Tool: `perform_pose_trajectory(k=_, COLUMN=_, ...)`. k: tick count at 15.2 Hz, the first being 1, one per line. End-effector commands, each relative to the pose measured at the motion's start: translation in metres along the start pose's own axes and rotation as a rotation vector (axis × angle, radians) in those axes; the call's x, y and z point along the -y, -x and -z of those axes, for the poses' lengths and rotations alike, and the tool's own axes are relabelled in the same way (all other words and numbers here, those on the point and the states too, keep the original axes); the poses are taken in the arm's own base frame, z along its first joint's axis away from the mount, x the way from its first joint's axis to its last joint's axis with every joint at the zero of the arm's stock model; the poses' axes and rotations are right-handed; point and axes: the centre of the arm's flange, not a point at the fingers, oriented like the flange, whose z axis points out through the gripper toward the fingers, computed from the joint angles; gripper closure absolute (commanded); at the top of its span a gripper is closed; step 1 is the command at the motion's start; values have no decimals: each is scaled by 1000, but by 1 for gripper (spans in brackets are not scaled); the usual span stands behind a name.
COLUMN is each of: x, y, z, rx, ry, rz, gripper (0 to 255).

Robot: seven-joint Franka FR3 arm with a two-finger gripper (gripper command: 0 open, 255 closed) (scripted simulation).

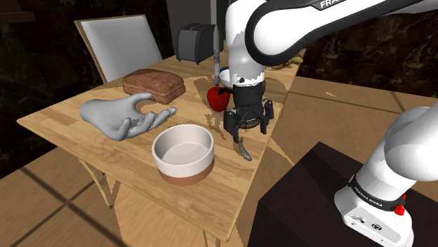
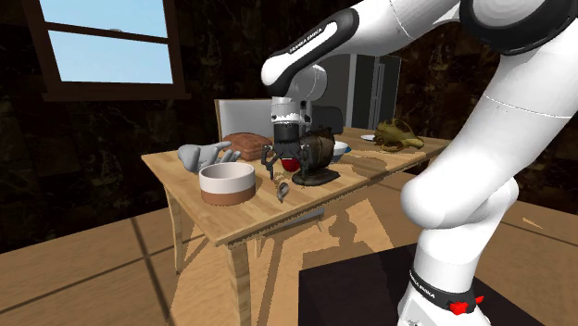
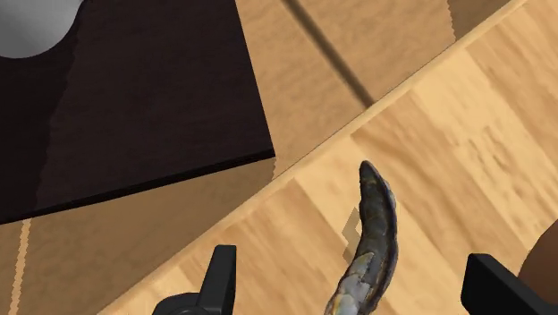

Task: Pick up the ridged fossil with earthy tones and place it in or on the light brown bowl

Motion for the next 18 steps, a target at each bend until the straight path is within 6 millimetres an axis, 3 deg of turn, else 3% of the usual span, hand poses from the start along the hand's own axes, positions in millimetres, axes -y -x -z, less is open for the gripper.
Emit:
perform_pose_trajectory(k=1, x=24, y=-8, z=-9, rx=8, ry=-11, rz=-26, gripper=0)
perform_pose_trajectory(k=9, x=24, y=-8, z=-49, rx=8, ry=-11, rz=-26, gripper=0)
perform_pose_trajectory(k=16, x=24, y=-8, z=-49, rx=8, ry=-11, rz=-26, gripper=0)
perform_pose_trajectory(k=17, x=24, y=-8, z=-49, rx=8, ry=-11, rz=-26, gripper=255)
perform_pose_trajectory(k=18, x=24, y=-8, z=-49, rx=8, ry=-11, rz=-26, gripper=255)
